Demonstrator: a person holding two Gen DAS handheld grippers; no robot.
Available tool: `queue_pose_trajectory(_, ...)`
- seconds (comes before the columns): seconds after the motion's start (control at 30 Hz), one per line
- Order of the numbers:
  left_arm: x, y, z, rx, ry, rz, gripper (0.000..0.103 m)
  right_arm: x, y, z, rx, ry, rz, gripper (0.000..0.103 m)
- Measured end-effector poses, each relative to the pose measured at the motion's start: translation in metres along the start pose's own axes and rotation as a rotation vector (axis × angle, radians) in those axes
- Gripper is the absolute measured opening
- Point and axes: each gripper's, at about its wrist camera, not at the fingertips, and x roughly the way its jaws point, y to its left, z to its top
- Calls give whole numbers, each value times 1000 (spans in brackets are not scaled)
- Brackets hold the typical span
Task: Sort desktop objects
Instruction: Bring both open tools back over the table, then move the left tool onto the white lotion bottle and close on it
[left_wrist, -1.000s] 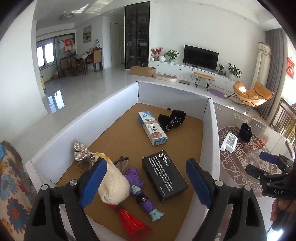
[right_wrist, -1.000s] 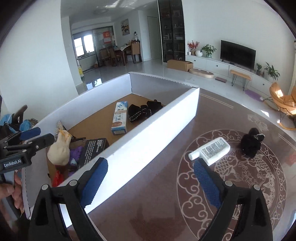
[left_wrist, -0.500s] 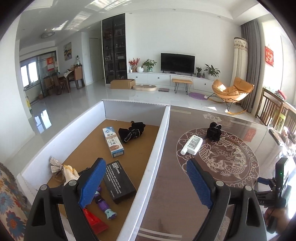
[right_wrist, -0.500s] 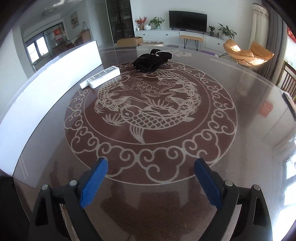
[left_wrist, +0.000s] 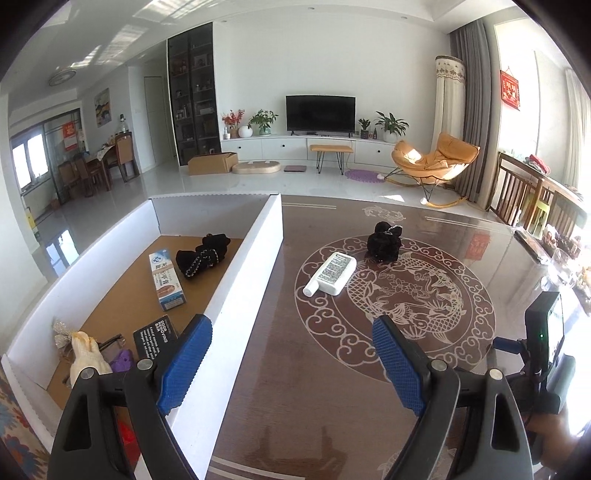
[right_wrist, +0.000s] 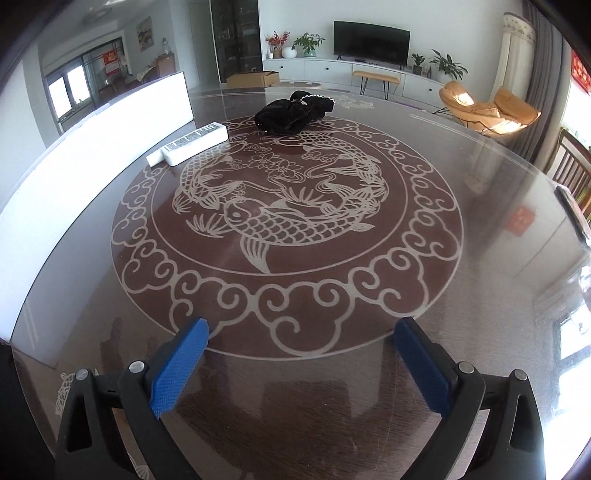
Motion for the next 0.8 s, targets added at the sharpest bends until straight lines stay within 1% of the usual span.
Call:
queue_pose_trajectory(0.07, 16, -7, -6, 18, 52, -45, 89, 0, 0, 0, 1, 0, -1, 101)
queue_pose_trajectory(0.17, 51, -20, -21, 32, 186, -171, 89, 0, 1, 0, -1, 0, -3, 101)
queue_pose_trajectory(0.23, 73, -29, -30, 48, 249, -210, 89, 1, 1, 0, -3, 1, -5, 101)
queue_pose_trajectory(0.27, 82, -33, -32, 67, 268, -213, 89, 1, 1, 0, -3, 1, -5, 101)
queue_pose_trajectory(0.33, 101, -40, -27, 114, 293, -190, 89, 1, 1, 0, -3, 1, -5, 101)
queue_pose_trajectory(0.47, 133, -47, 3, 171, 283, -177, 89, 1, 1, 0, -3, 1, -5, 101)
queue_pose_trajectory(0.53, 153, -47, 19, 175, 275, -179, 89, 2, 1, 0, -3, 1, -5, 101)
queue_pose_trajectory(0.6, 176, -45, 31, 163, 284, -175, 89, 1, 1, 0, -3, 1, -5, 101)
queue_pose_trajectory(0.7, 211, -42, 39, 139, 320, -186, 89, 2, 1, 0, -3, 2, -8, 101)
queue_pose_trajectory(0.8, 241, -45, 41, 140, 353, -193, 88, 2, 2, 0, -5, 2, -17, 101)
